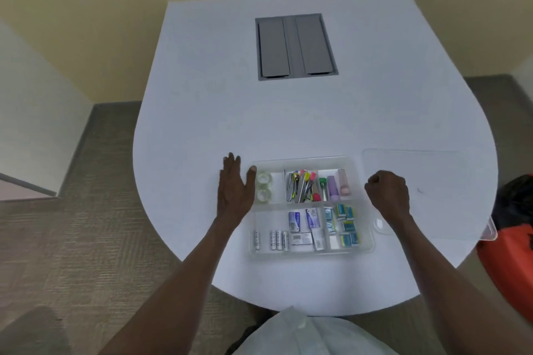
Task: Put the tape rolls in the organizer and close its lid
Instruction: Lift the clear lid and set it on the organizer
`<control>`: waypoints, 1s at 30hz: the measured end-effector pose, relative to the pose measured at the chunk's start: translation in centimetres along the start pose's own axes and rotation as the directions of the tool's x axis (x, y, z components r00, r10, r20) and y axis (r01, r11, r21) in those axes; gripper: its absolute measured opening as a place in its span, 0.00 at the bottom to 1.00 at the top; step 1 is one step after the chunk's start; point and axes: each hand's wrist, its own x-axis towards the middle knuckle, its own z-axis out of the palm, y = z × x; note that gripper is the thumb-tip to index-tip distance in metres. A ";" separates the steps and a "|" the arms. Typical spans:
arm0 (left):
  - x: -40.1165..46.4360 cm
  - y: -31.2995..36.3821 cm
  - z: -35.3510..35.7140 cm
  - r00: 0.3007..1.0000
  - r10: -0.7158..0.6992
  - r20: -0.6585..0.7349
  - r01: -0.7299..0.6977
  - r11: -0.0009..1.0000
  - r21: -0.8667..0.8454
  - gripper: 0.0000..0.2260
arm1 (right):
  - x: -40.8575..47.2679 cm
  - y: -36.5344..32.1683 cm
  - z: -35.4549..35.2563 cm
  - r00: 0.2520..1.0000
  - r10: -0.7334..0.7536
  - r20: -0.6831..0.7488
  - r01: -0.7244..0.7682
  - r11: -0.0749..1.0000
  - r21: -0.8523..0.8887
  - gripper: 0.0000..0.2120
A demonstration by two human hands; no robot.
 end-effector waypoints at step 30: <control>-5.4 10.0 5.8 0.993 0.041 0.109 -0.043 0.999 0.013 0.26 | -0.3 6.6 1.3 0.958 -0.062 0.281 0.110 0.981 -0.159 0.05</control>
